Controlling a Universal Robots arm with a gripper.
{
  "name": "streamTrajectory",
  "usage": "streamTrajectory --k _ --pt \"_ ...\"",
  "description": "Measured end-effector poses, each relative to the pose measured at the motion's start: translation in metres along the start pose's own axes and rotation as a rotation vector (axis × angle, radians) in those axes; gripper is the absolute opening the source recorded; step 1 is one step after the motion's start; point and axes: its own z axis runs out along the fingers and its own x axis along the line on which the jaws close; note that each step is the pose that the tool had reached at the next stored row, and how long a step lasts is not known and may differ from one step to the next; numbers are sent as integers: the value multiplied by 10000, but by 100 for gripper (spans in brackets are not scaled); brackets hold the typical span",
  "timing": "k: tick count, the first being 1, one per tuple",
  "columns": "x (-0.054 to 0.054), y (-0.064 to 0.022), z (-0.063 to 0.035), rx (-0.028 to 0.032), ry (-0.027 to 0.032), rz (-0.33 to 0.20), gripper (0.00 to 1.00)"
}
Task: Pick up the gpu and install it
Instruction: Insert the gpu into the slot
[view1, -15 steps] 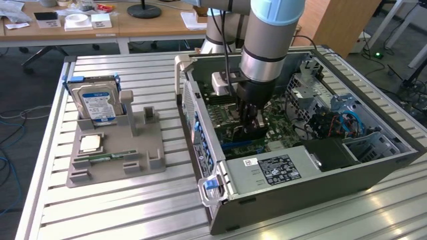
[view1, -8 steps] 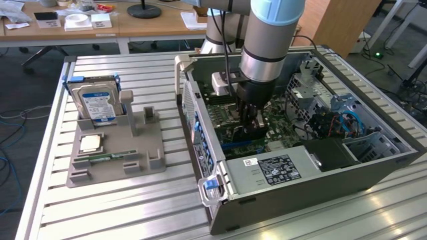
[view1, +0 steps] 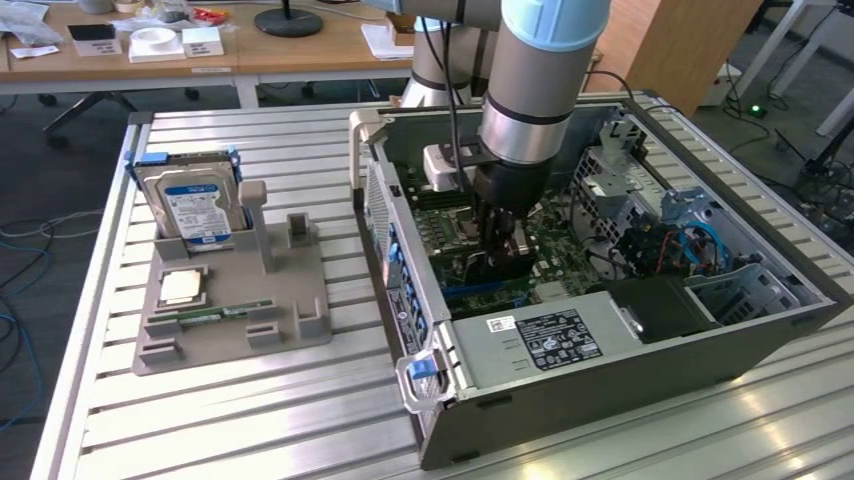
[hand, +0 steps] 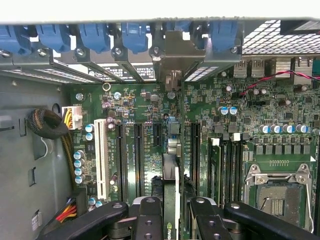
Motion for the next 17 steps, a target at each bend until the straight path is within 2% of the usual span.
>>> streamTrajectory --k 11,17 --pt "-3 -14 2 0 -15 -13 26" --pt "-3 -14 2 -30 -18 -13 26"
